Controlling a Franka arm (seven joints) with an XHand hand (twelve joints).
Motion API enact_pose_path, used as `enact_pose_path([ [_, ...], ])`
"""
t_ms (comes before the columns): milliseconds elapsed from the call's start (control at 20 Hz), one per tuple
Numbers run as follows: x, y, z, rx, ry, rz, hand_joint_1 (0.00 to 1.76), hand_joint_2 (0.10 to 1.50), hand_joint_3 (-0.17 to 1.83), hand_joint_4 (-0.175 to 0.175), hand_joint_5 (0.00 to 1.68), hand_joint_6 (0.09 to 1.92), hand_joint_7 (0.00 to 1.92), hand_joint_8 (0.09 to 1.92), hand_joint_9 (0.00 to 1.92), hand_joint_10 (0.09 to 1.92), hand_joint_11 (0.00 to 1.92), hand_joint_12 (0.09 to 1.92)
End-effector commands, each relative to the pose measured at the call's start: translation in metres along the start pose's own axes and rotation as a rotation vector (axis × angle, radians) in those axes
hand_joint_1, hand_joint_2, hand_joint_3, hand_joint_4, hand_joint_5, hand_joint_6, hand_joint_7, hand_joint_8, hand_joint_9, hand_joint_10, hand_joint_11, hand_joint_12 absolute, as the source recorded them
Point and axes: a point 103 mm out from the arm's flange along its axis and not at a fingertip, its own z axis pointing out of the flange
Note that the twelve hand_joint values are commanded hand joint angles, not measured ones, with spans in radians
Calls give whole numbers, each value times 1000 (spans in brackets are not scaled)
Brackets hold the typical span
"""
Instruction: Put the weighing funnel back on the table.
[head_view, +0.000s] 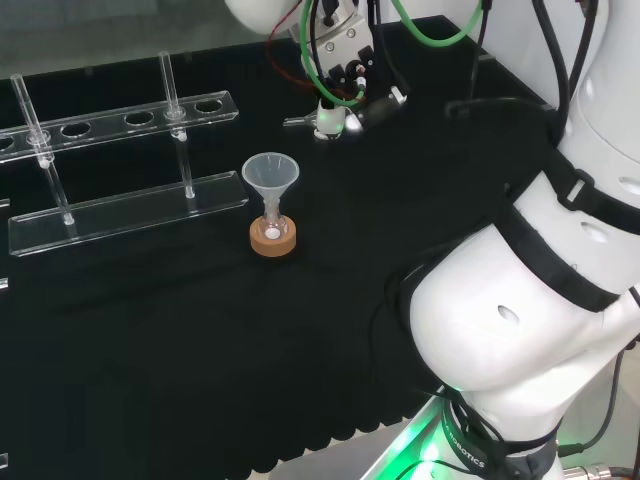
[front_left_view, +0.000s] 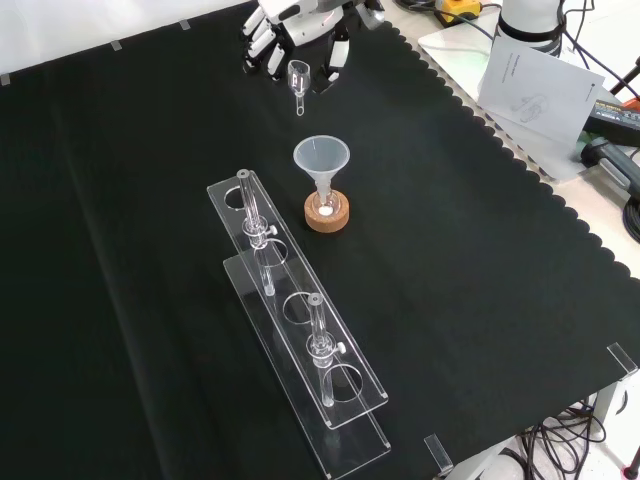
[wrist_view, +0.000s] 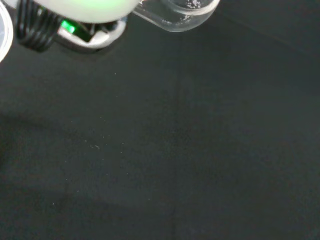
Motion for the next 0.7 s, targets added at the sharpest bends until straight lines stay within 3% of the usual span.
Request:
enact_pose_path([
  [50,-8,3,8,-24,36,-14,1096,742,548,175,1194,768,470,669,755,466,567,1192],
  [300,-12,11,8,-32,64,-18,1096,742,548,175,1194,769,470,669,755,466,567,1193],
  [350,-13,13,9,-27,53,22,1096,742,548,175,1194,769,470,669,755,466,567,1193],
  [450,-13,19,10,-17,46,32,1096,742,548,175,1193,769,470,669,755,467,567,1193],
  [700,-9,41,16,8,70,4,1096,743,547,175,1193,770,470,669,755,467,567,1194],
])
